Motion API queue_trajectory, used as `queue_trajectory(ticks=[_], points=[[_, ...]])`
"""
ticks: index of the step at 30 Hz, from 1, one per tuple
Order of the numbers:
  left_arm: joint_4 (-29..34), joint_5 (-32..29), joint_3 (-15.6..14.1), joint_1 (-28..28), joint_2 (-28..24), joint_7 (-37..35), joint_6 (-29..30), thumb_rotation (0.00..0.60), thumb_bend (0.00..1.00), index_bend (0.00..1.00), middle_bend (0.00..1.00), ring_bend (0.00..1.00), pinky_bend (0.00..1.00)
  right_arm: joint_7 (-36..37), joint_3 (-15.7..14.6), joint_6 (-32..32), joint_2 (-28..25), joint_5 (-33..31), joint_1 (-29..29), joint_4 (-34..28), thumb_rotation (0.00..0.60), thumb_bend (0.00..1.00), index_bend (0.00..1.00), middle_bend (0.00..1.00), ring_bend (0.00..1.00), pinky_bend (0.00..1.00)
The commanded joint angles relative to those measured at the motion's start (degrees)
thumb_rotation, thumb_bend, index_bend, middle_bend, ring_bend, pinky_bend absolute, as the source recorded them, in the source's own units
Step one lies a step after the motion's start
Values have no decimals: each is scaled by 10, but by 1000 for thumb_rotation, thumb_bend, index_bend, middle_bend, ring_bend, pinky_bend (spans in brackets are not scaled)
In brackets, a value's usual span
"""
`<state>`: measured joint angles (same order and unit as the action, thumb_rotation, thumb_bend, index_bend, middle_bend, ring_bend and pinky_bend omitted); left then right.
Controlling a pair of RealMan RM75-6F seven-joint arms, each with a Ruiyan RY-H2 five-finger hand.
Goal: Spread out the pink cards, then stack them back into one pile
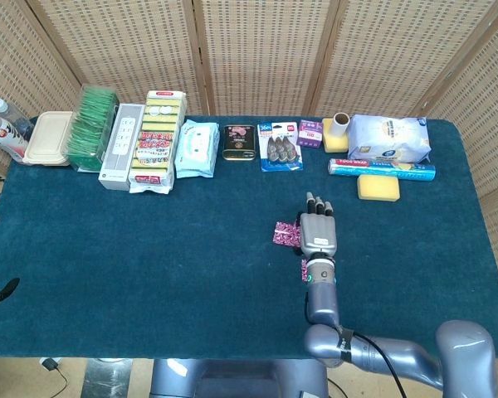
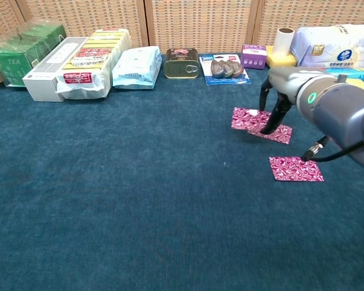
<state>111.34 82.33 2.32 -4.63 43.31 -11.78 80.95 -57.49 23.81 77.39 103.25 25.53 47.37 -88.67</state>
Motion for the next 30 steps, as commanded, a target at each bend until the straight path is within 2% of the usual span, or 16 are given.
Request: queue_trajectory(ticks=[1,17,30], points=[[0,-1,0,0,0,0,0,600,244,0,0,0,63,-6,6,-7,-12,-15,-1,8,600,248,450,0,0,7],[2,-4,0,-2,2,10,-2,600,245,0,0,0,63,14,9,-60,-16,-77,8,59,600,248,450,0,0,7],[2,-5,-1,-1,2,10,-4,600,244,0,0,0,63,7,6,-69,-11,-106,25,83,600,248,450,0,0,12]])
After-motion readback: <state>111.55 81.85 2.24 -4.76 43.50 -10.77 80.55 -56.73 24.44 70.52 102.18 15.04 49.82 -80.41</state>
